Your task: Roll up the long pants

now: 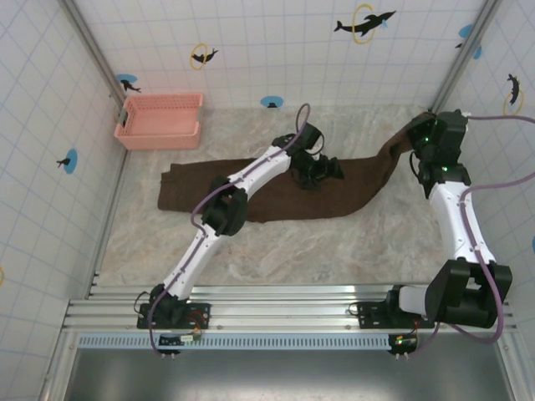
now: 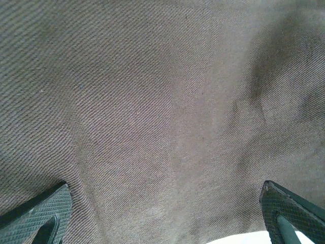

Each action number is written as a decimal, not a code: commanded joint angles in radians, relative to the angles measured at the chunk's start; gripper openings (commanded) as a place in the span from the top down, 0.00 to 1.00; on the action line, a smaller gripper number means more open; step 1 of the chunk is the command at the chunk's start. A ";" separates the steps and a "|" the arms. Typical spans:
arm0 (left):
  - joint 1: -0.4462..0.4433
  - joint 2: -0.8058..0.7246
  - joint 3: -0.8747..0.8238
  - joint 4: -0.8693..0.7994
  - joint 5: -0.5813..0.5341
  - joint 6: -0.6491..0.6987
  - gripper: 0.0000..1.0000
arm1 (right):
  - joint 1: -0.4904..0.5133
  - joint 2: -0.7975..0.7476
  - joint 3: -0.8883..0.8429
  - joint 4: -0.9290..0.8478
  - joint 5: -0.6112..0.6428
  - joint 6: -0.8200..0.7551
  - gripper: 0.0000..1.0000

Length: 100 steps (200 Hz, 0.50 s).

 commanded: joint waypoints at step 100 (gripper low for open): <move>0.109 -0.147 -0.099 0.389 0.207 -0.279 0.03 | 0.023 0.022 0.106 -0.098 -0.067 -0.141 0.96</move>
